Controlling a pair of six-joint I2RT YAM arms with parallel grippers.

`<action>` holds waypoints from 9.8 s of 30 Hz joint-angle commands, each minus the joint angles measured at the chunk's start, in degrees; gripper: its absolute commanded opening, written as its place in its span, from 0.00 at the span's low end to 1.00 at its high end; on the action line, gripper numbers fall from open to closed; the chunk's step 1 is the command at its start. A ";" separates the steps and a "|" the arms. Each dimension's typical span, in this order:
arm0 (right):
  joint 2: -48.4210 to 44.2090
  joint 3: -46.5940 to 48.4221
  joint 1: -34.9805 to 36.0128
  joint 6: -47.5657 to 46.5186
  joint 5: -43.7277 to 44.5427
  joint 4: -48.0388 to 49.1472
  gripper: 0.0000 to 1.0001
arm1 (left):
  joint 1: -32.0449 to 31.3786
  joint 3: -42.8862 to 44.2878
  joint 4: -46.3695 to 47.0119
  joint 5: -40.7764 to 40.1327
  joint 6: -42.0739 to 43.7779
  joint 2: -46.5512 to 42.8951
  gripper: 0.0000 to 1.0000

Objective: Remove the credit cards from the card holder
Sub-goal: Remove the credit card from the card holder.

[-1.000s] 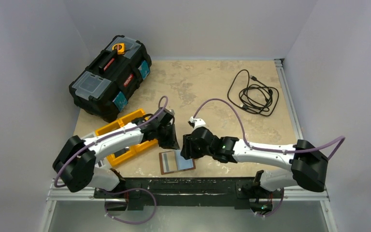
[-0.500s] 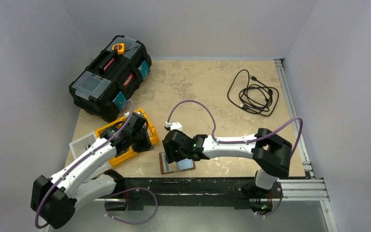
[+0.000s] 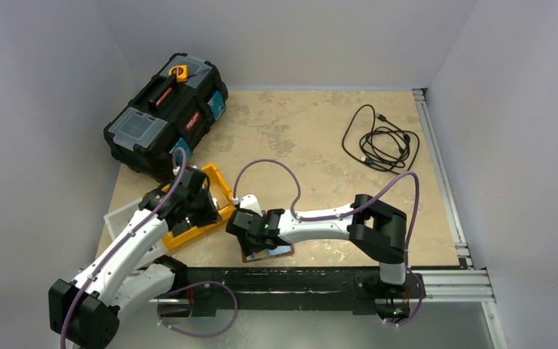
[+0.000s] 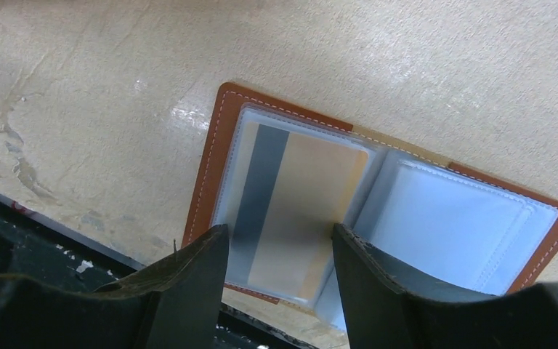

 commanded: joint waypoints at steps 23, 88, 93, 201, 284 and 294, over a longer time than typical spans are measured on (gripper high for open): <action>-3.19 -14.23 -5.30 3.35 -10.74 11.05 0.17 | -10.98 -7.57 16.81 9.83 -2.06 14.02 0.19; -32.48 -33.61 -11.72 5.54 -15.16 29.67 0.63 | -25.15 7.83 15.16 7.52 -11.30 25.09 0.06; -32.60 -33.49 -10.80 4.89 -13.48 29.80 0.63 | -25.51 8.90 14.38 7.02 -11.43 25.93 0.06; -11.39 -2.58 2.79 0.31 16.92 -10.52 0.00 | -7.48 0.66 15.20 14.17 0.01 14.33 0.23; -38.12 -34.38 -16.71 10.96 -7.53 12.19 0.46 | -19.43 4.77 32.12 19.20 -7.59 30.53 0.35; -38.20 -33.13 -15.83 8.51 -9.07 14.52 0.40 | -19.43 4.69 30.95 18.25 -6.93 30.52 0.35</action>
